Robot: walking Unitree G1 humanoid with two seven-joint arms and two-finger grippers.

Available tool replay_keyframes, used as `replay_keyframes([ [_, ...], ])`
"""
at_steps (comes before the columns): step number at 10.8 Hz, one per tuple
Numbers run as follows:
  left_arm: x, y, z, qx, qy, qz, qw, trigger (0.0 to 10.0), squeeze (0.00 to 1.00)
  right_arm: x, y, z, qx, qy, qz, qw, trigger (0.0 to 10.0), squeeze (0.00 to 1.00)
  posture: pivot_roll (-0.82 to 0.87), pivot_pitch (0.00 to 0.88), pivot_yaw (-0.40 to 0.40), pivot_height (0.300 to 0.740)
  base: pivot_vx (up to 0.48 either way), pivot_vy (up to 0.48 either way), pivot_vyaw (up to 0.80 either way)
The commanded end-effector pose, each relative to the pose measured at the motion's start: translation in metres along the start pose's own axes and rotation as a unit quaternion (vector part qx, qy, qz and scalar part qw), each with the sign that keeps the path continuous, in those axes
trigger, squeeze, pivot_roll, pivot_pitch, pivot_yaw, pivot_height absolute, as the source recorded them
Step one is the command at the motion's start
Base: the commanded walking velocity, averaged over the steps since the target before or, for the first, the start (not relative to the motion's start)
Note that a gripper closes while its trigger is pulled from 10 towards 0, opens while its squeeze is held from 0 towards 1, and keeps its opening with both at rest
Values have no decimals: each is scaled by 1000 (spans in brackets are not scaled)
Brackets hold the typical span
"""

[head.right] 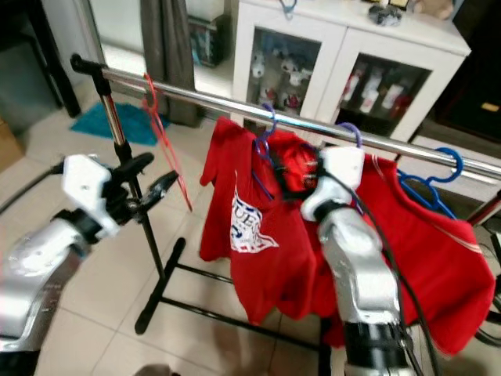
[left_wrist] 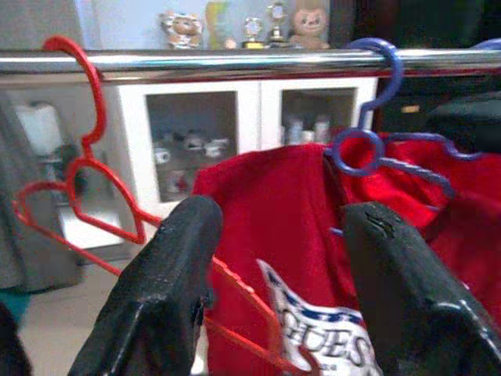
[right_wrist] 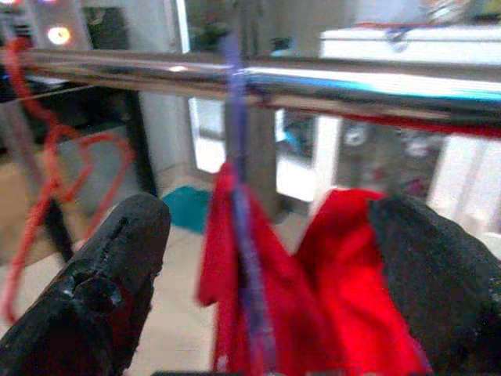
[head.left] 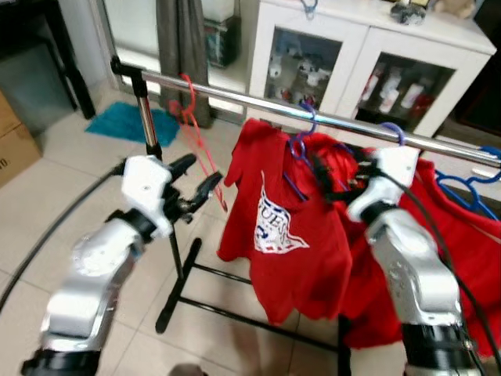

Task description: Hang hanger

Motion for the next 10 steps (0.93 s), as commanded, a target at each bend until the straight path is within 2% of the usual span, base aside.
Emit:
replay_keyframes([
  [1, -1, 1, -9, 18, -41, 6, 999, 10000, 0, -3, 1, -6, -14, 9, 16, 1000, 10000, 1000, 136, 0, -80, 740, 0, 0, 0],
  [2, 1, -3, -17, 29, -86, 30, 995, 10000, 0, -11, -5, -2, 9, 34, 49, 998, 10000, 1000, 129, 0, -75, 740, 0, 0, 0],
  [3, 3, -6, -21, 34, -107, 44, 993, 10000, 0, -17, -7, -3, 18, 40, 67, 997, 10000, 1000, 133, 0, -76, 740, 0, 0, 0],
  [4, 11, -12, -26, 37, -140, 77, 986, 10000, 0, -33, -7, -6, 12, 37, 90, 995, 10000, 933, 148, 0, -91, 740, 0, 0, 0],
  [5, 15, -18, -25, 33, -150, 98, 983, 10000, 0, -50, -12, -3, 19, 49, 118, 992, 10000, 0, 149, 0, -90, 740, 0, 0, 0],
  [7, 17, -20, -27, 37, -157, 105, 981, 10000, 0, -67, -15, -7, -1, 43, 148, 988, 10000, 0, 156, 0, -88, 740, 0, 0, 0],
  [10, 20, -22, -32, 39, -171, 114, 978, 10000, 0, -76, -15, -27, -45, 32, 187, 981, 10000, 0, 156, 0, -94, 740, 0, 0, 0],
])
Point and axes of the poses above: a point about 5 cm out from each wrist's last joint towards the gripper, its own x axis pointing back from the gripper into the wrist, its own y axis along the axis of the wrist's last joint, z = x × y, the point moved 5 cm from there along -x, pointing out of the wrist towards the gripper, and after that the axes turned 7 degrees about x, right-handed, at the moved point
